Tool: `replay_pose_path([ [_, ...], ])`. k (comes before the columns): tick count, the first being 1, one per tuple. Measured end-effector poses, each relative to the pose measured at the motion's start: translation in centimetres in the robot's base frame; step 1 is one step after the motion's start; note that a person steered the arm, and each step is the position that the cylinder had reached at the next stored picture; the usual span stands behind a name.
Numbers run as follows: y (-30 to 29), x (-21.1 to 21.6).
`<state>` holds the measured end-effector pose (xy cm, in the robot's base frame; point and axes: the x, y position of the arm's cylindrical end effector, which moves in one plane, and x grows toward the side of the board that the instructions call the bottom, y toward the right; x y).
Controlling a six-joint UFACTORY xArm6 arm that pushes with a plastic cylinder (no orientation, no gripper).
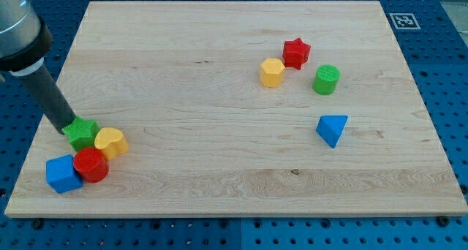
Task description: Move yellow hexagon closer to yellow heart
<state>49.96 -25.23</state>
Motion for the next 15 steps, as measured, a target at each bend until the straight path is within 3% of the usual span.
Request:
replay_pose_path([
  [2,-5.2,-1.1],
  [4,-2.2,-2.7],
  [5,1.7,-4.1],
  [7,12.2,-14.1],
  [8,20.1,-16.2],
  [9,28.1,-16.6],
  [11,34.5,-13.4],
  [12,35.5,-11.6],
  [15,27.9,-11.2],
])
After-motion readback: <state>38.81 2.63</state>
